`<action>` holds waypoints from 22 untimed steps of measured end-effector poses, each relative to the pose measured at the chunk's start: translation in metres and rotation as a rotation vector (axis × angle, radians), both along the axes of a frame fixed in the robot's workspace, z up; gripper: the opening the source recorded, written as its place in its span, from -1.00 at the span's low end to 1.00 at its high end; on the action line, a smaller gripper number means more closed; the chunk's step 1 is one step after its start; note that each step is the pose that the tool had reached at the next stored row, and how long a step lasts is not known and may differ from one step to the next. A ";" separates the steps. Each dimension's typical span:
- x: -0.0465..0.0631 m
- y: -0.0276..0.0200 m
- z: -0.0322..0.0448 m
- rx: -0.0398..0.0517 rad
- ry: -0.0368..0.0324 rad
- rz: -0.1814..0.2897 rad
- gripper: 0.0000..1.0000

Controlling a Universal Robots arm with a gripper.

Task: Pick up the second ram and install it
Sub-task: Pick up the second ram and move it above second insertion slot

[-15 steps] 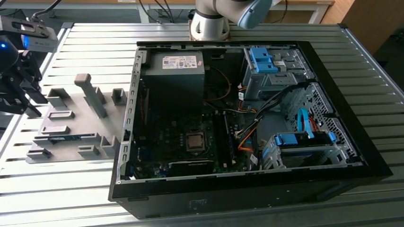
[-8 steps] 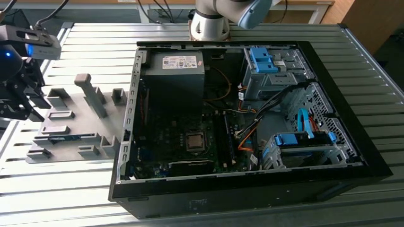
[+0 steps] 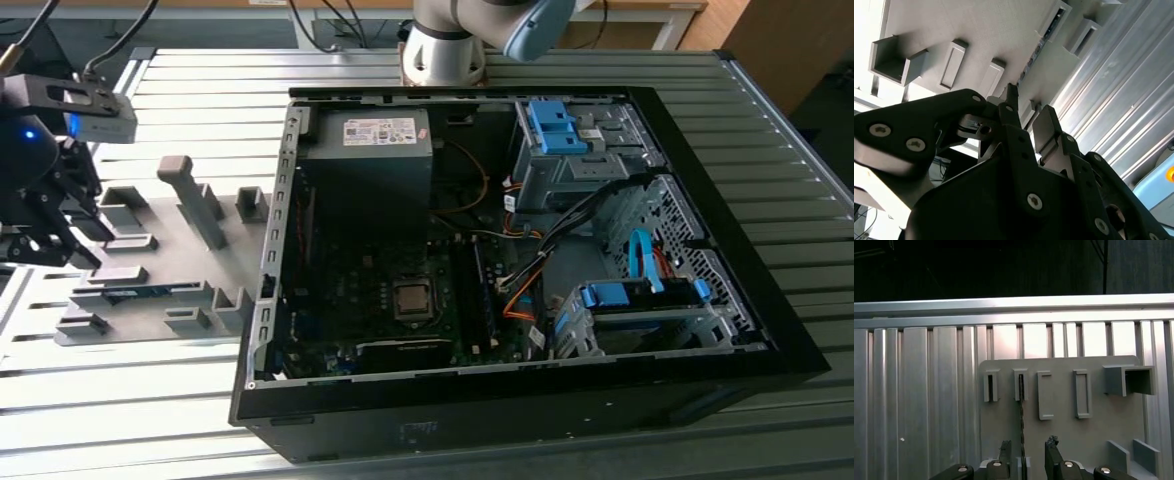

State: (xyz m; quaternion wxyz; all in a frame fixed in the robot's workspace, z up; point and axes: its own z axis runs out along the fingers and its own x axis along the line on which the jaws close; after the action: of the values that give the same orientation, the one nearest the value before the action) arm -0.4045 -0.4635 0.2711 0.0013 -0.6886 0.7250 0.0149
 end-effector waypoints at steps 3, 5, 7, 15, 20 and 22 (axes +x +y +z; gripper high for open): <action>0.000 0.0000 -0.0006 -0.0002 0.0003 0.000 -0.21; 0.000 0.0000 -0.0007 -0.0001 0.0001 0.000 -0.21; 0.000 0.0000 -0.0009 -0.0001 0.0001 0.000 -0.21; 0.000 -0.0001 -0.0132 -0.0001 0.0000 0.017 -0.21; 0.000 -0.0001 -0.0212 -0.0002 0.0001 0.021 -0.21; 0.000 -0.0001 -0.0230 -0.0001 0.0000 0.021 -0.21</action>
State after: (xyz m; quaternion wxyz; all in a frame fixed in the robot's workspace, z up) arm -0.4045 -0.4636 0.2481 0.0011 -0.6962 0.7177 0.0148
